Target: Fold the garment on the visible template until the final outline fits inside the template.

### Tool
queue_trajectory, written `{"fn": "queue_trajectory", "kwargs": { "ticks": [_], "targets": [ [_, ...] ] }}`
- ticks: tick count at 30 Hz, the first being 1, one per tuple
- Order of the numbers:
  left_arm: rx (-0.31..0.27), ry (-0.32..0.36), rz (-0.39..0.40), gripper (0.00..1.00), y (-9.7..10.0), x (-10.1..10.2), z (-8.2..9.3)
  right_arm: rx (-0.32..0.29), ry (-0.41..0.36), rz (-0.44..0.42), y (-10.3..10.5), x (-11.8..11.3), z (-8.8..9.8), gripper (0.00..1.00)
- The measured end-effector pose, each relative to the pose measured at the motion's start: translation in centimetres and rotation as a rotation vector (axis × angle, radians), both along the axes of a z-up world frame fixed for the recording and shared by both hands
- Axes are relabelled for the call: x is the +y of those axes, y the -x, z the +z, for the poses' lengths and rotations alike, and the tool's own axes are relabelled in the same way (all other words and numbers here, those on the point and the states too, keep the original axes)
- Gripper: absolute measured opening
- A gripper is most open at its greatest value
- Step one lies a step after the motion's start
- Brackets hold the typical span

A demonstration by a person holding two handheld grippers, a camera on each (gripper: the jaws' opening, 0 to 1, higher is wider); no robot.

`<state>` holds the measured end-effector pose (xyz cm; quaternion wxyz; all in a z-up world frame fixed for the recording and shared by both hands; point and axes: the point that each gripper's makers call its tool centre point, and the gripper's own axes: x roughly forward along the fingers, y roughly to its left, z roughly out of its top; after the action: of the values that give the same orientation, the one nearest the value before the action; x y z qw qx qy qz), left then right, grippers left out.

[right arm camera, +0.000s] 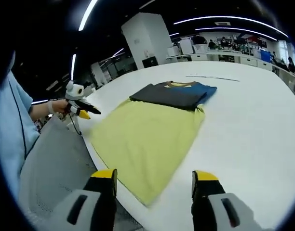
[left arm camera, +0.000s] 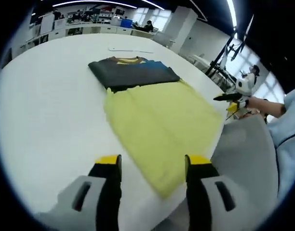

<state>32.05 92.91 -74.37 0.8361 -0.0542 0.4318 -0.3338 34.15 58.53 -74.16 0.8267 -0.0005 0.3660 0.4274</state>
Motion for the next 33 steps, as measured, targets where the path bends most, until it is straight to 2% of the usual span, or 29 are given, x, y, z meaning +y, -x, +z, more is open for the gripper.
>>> {"fn": "queue_trajectory", "kwargs": {
  "ticks": [1,4,10,16,21,23,33],
  "targets": [
    [0.033,0.002,0.012,0.43,0.6,0.1,-0.3,0.006,-0.001,-0.001,0.2,-0.1,-0.1,0.59],
    [0.049,0.009,0.013,0.35,1.4,0.2,-0.5,0.021,0.006,0.006,0.7,-0.3,-0.4,0.52],
    [0.122,0.03,0.053,0.24,2.9,0.7,-1.2,0.046,0.016,0.011,1.9,-0.8,-1.2,0.43],
    [0.18,0.031,0.076,0.22,4.0,1.1,-1.9,0.07,0.025,0.028,2.8,-0.9,-1.6,0.38],
    [0.21,0.04,0.079,0.2,4.8,0.9,-2.4,0.094,0.015,0.03,3.4,-1.0,-2.0,0.32],
    [0.224,0.061,0.107,0.18,4.8,1.2,-2.4,0.103,0.015,0.03,3.6,-1.1,-2.1,0.3],
    [0.249,0.107,0.159,0.09,4.7,1.2,-2.8,0.17,-0.052,-0.041,3.1,-0.4,-2.6,0.16]
  ]
}}
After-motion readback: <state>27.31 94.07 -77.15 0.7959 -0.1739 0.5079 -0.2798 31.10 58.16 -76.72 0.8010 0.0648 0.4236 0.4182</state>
